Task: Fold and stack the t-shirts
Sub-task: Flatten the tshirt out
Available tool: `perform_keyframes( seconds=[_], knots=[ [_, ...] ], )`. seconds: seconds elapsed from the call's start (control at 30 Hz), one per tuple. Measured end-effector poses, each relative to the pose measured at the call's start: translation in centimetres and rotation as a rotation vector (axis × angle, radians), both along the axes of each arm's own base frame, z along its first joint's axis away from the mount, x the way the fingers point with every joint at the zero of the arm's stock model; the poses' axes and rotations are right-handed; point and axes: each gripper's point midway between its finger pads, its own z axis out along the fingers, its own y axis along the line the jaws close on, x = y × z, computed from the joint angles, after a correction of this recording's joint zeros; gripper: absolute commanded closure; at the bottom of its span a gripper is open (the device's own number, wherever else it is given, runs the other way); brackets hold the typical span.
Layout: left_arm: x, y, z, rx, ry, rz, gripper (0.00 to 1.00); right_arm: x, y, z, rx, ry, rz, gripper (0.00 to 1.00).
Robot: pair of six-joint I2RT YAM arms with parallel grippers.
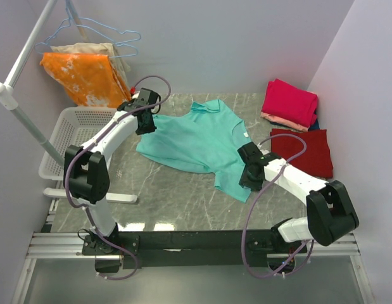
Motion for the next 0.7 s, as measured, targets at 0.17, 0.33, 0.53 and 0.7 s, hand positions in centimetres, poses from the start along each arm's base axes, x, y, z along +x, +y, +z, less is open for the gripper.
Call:
perform_keyframes(
  seconds=[0.17, 0.33, 0.53, 0.7],
  knots=[
    [0.0, 0.0, 0.4, -0.003, -0.009, 0.0, 0.7, -0.6, 0.3, -0.2, 0.025, 0.012, 0.0, 0.56],
    [0.0, 0.2, 0.3, -0.003, -0.009, 0.004, 0.7, -1.7, 0.5, -0.9, 0.035, 0.043, 0.008, 0.56],
    [0.1, 0.5, 0.3, -0.002, -0.008, 0.011, 0.69, -2.9, 1.4, -1.4, 0.043, 0.069, 0.037, 0.56],
    [-0.2, 0.8, 0.0, 0.001, 0.001, 0.015, 0.69, -3.7, 1.8, -2.0, 0.045, 0.085, 0.042, 0.56]
  ],
)
